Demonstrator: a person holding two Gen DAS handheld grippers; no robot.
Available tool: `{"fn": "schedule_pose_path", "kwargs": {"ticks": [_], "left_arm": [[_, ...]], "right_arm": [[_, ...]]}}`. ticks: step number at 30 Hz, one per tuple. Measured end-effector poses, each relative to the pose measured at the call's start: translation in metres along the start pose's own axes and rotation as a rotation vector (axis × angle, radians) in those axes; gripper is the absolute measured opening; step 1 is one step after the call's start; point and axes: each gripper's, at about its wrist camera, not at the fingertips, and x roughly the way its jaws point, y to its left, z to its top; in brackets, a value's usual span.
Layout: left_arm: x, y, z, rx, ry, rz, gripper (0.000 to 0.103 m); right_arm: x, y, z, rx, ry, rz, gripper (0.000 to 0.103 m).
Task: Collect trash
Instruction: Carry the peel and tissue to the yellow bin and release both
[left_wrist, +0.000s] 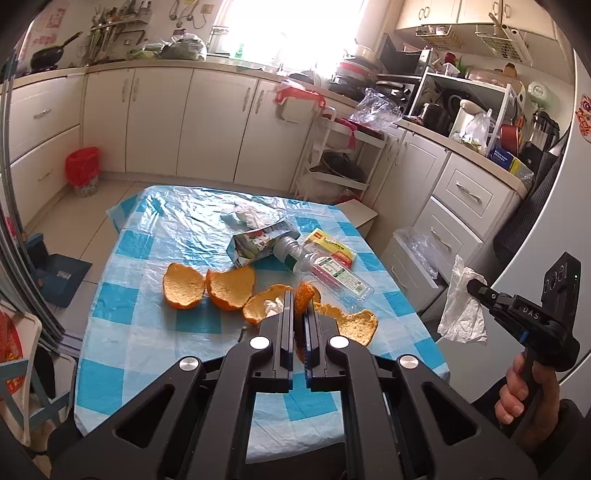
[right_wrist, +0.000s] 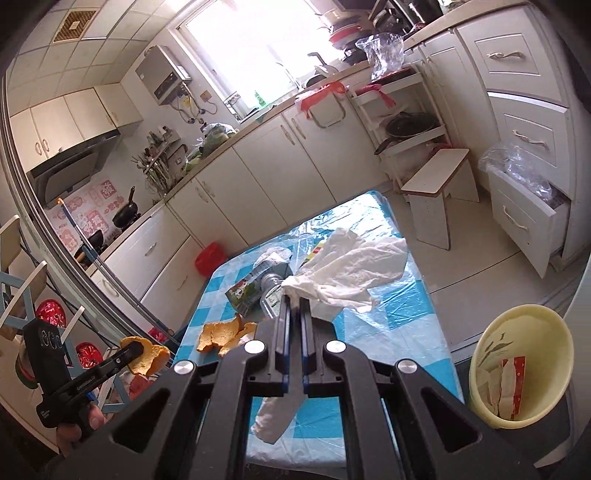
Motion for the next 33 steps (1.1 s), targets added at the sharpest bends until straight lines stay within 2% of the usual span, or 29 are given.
{"fn": "schedule_pose_path", "kwargs": {"ticks": [6,13,17,23,24,25,26,27,30,33], "left_arm": [[0.009,-0.031,0.004,0.041,0.015,-0.035,0.004],[0.035,-0.093,0.006,0.109,0.050,-0.122,0.004],[0.059,-0.140,0.003,0.154,0.082,-0.173,0.004],[0.096,-0.204,-0.013,0.218,0.133,-0.225,0.004],[0.104,-0.213,-0.017,0.223,0.148,-0.231,0.004],[0.110,-0.222,-0.020,0.230,0.160,-0.236,0.004],[0.117,-0.229,-0.023,0.239,0.170,-0.238,0.004],[0.123,-0.237,-0.027,0.248,0.181,-0.241,0.004],[0.142,-0.254,-0.039,0.265,0.216,-0.246,0.004],[0.160,-0.269,-0.053,0.287,0.254,-0.246,0.004]], "right_arm": [[-0.017,-0.026,0.008,0.048,-0.021,-0.067,0.005],[-0.026,-0.086,0.024,0.105,0.058,-0.266,0.005],[-0.006,-0.136,0.022,0.163,0.200,-0.399,0.005],[0.040,-0.204,0.006,0.279,0.441,-0.475,0.009],[0.048,-0.210,0.002,0.299,0.487,-0.476,0.015],[0.055,-0.215,-0.001,0.317,0.521,-0.482,0.033],[0.059,-0.217,-0.002,0.327,0.539,-0.494,0.041],[0.059,-0.218,-0.001,0.332,0.534,-0.504,0.047],[0.048,-0.216,0.006,0.354,0.474,-0.500,0.049],[0.022,-0.203,0.027,0.341,0.329,-0.475,0.054]]}}
